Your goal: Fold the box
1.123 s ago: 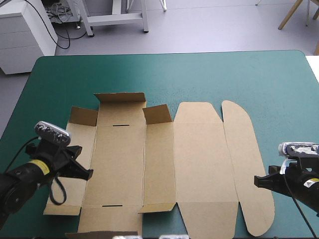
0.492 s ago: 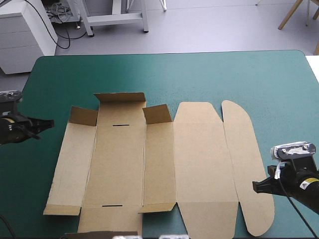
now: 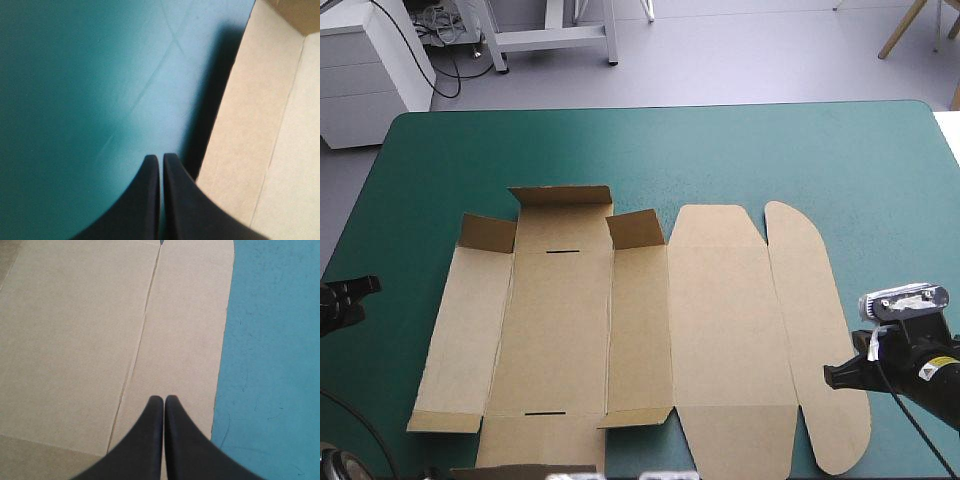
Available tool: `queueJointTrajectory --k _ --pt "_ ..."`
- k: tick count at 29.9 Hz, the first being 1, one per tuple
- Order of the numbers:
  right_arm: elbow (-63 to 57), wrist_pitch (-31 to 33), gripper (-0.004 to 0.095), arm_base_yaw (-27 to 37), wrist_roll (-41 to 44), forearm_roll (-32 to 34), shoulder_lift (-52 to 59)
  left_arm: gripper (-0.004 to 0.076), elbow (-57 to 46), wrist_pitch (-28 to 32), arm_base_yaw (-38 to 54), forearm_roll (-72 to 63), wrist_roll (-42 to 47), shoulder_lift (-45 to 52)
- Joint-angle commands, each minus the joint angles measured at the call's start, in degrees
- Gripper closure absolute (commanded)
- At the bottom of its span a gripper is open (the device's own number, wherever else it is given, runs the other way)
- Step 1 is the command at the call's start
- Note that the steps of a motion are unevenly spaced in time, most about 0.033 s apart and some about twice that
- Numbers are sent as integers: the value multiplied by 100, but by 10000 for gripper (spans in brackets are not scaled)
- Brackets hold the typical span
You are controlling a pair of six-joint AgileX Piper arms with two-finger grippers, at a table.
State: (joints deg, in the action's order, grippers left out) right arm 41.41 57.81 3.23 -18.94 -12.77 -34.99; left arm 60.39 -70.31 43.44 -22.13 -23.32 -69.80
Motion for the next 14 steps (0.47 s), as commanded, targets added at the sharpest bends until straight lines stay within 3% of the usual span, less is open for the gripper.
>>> queueJointTrajectory --k 1,5,7,9,13,14 --pt "140 -305 922 -84 3 -22 -13 714 31 -314 26 -60 -129 67" --pt "140 -343 922 -246 3 15 -13 699 -164 -324 26 3 -120 67" --pt "140 -352 922 -269 3 65 -13 631 -280 -346 26 -11 -116 67" --pt "140 -352 922 -293 3 79 -13 517 -404 -380 15 -92 -116 67" --pt "140 -352 922 -293 3 121 -13 177 -865 -231 15 -283 -116 67" --pt "140 -352 922 -293 3 142 -13 126 -990 -132 15 -311 -116 67"
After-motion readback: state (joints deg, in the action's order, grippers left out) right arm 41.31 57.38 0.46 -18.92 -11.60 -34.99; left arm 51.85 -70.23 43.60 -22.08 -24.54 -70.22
